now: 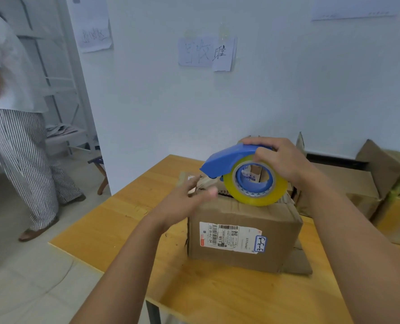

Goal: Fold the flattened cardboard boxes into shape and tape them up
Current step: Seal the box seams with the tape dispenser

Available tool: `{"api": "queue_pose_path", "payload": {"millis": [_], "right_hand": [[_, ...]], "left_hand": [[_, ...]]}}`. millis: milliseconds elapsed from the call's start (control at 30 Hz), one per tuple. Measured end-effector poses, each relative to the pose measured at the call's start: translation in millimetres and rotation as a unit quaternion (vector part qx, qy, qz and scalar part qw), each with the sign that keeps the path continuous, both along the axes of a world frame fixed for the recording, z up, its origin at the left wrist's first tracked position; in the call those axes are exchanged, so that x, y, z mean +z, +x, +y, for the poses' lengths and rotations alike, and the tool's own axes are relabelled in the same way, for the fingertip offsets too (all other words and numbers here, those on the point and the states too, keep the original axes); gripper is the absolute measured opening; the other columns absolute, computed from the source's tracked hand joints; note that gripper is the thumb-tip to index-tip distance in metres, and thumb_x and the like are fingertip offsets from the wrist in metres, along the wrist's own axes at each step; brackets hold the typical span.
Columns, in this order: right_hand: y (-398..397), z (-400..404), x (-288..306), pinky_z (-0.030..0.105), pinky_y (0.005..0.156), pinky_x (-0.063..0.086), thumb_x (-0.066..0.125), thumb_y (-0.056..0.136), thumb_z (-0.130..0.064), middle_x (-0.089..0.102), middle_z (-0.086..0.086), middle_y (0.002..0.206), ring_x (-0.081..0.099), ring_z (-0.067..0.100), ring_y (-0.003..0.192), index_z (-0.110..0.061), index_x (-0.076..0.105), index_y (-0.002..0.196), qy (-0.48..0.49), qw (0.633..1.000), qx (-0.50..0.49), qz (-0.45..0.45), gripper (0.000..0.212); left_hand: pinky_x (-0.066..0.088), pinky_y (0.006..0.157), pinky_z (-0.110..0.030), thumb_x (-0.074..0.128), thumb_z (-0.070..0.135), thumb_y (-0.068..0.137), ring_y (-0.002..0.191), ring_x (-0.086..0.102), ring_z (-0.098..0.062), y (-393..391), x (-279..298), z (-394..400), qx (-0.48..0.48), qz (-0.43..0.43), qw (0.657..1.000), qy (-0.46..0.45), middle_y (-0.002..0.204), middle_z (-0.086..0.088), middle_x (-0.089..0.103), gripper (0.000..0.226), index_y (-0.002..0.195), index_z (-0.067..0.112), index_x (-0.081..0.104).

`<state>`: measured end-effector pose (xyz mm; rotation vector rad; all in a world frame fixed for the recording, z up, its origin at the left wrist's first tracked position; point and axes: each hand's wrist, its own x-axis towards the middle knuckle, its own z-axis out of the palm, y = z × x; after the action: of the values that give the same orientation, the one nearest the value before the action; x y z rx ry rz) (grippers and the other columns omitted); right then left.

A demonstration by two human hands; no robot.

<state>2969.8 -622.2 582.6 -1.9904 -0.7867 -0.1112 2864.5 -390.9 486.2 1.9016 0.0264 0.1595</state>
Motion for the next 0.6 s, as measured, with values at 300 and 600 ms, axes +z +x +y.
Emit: {"api": "queue_pose_path", "payload": {"millis": [300,600], "right_hand": [[3,0,4,0.015,0.081,0.049,0.064,0.092,-0.024,0.065,-0.018,0.121,0.061,0.0,0.105,-0.042,0.068,0.119,-0.018,1.0,0.008,0.01,0.033],[4,-12,-4,0.007,0.069,0.05,0.063,0.089,-0.054,0.063,-0.018,0.122,0.062,-0.011,0.097,-0.046,0.06,0.126,-0.022,0.999,0.04,0.026,0.037]], "left_hand": [[0.042,0.111,-0.042,0.075,0.067,0.066,0.134,0.047,-0.011,10,1,6,-0.027,0.003,0.997,0.069,0.153,0.015,0.039,0.103,0.153,0.036,0.031],[0.054,0.081,-0.022,0.069,0.06,0.07,0.097,0.062,0.008,13,7,1,-0.031,-0.016,0.988,0.15,0.106,0.037,0.058,0.043,0.102,0.074,0.045]]}}
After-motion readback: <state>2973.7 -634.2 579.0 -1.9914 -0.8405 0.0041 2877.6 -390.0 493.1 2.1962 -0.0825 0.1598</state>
